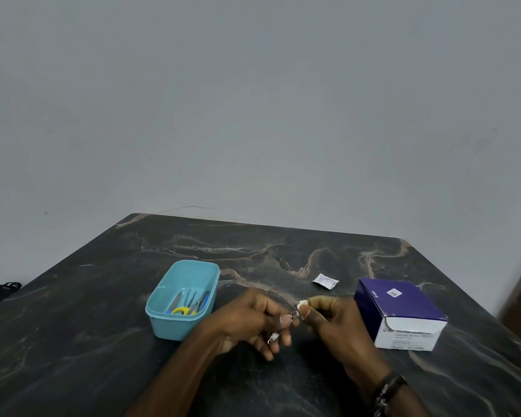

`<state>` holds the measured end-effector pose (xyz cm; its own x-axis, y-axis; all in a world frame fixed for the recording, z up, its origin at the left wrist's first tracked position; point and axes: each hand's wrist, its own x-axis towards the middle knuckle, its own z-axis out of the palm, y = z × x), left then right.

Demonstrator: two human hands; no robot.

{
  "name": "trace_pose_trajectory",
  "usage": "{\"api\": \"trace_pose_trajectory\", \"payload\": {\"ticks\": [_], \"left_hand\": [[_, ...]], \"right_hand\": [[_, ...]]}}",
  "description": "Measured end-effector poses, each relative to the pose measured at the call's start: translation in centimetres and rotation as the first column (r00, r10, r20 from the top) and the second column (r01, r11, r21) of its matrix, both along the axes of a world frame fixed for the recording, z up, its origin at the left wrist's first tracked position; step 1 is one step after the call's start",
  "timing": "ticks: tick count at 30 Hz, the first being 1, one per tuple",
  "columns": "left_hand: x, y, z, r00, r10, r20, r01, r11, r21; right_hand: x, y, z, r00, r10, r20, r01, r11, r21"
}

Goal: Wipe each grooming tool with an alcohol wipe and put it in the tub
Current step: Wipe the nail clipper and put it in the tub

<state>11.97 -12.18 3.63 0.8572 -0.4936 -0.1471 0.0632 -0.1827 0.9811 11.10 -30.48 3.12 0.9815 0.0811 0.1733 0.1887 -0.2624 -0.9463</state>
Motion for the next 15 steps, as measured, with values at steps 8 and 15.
{"api": "trace_pose_trajectory", "payload": {"ticks": [8, 15], "left_hand": [[-0.3, -1.1, -0.5, 0.997, 0.021, 0.073, -0.019, 0.999, -0.029], [0.0, -1.9, -1.1, 0.972, 0.182, 0.15, -0.151, 0.968, -0.199]], "right_hand": [[0.0, -0.2, 0.0, 0.99, -0.119, 0.082, 0.112, 0.99, 0.088], [-0.5, -0.2, 0.9, 0.993, -0.111, -0.03, 0.115, 0.953, 0.281]]}}
